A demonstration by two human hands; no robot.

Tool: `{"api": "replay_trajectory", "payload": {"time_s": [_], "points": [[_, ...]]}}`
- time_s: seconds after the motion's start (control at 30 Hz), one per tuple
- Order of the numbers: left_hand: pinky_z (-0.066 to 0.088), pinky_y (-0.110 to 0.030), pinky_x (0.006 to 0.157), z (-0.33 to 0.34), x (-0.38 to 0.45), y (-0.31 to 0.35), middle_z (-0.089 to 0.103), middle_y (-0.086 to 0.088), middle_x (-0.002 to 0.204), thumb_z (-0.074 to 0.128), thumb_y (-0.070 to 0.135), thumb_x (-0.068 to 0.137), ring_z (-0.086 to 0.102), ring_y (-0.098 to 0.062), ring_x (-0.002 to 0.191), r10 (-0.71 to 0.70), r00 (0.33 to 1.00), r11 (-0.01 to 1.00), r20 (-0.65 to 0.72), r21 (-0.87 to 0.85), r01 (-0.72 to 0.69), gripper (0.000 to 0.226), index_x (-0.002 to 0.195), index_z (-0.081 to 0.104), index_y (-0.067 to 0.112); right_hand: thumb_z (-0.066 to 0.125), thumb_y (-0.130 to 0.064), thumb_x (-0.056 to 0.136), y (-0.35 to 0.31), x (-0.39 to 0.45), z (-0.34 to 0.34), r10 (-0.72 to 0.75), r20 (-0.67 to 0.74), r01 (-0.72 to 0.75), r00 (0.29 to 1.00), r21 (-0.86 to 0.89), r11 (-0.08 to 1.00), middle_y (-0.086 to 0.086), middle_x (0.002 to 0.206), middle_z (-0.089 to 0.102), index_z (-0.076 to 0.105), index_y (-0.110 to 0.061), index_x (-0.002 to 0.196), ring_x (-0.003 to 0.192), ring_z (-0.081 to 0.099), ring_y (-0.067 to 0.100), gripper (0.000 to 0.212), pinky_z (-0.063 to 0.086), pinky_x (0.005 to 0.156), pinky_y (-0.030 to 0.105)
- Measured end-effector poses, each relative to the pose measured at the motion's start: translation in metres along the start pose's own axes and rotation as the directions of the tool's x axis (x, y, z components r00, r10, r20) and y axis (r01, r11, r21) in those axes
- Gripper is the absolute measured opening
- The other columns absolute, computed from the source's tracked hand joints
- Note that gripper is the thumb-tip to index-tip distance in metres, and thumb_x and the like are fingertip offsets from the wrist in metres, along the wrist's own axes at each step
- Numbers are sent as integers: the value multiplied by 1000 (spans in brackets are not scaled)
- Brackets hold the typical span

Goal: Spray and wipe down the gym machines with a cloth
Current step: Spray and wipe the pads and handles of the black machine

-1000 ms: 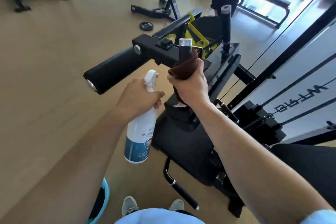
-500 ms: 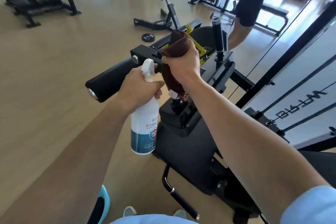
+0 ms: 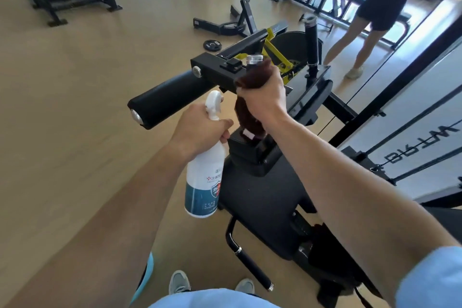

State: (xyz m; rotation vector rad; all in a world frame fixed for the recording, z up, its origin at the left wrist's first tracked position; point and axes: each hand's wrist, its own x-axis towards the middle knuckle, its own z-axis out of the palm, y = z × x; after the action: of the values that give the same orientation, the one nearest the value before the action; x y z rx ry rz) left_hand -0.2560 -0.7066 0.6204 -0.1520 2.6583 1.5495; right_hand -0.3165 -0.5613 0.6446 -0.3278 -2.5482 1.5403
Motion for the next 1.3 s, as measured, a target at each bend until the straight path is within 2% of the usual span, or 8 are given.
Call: {"api": "replay_trajectory", "payload": {"time_s": [0.23,0.4,0.63,0.77,0.93,1.07,1.2,1.3], "points": [[59,-46,90,-6,0,10,75,-1,81,72,28,90,73,-19,75,41,999,999,2,3,-41,45,133,58,25,80,-15,84,-17,14,-4,-47,29,44,998,102,994,-10,96,62,51,-20,135,76,67,3,59,54,64,21],[60,-43,86,3,-7,9,75,2,72,72,24,91,72,-11,68,46,998,999,46,-8,-45,12,99,65,21,78,-21,82,33,-22,0,-38,59,42,998,-73,996,-5,106,61,37,-26,143,105,65,24,73,56,83,41],[60,-43,86,-1,0,4,75,2,77,72,29,92,73,-13,71,54,997,998,61,-15,-53,44,134,58,24,79,-11,86,1,-4,-2,100,37,-102,994,47,994,-2,115,59,38,-26,151,114,62,25,78,56,91,45],[56,-27,69,-6,7,19,75,3,75,72,26,92,71,-8,62,54,998,998,36,-33,-52,28,118,65,19,76,-6,85,-37,6,-10,-173,-70,176,982,40,984,-6,116,61,43,-24,150,110,61,18,76,55,85,34],[61,-39,78,6,2,11,74,1,75,71,27,91,72,-15,67,14,999,1000,41,-15,-13,26,114,63,19,62,6,85,-14,-18,-36,-311,172,336,935,-144,931,10,153,45,29,-27,163,131,55,25,91,56,96,36],[57,-29,71,12,-3,-8,72,3,73,70,26,93,68,-4,61,66,996,998,67,-10,-65,42,134,58,27,53,13,89,14,-42,-84,-59,19,56,998,148,987,3,116,68,55,-35,141,95,73,19,70,65,78,45],[58,-35,79,21,-5,-9,73,4,67,70,26,93,70,-9,63,110,990,994,88,-23,-108,43,135,61,25,56,6,92,75,-75,-67,213,-362,-86,907,336,938,7,125,60,42,-37,144,101,67,20,69,61,80,42],[59,-44,89,27,-9,1,74,3,69,70,31,90,73,-17,70,146,986,989,77,-48,-143,35,124,67,21,59,-7,95,111,-102,-17,185,-103,-158,977,226,961,8,158,42,32,-44,157,143,45,31,76,46,113,48]]}}
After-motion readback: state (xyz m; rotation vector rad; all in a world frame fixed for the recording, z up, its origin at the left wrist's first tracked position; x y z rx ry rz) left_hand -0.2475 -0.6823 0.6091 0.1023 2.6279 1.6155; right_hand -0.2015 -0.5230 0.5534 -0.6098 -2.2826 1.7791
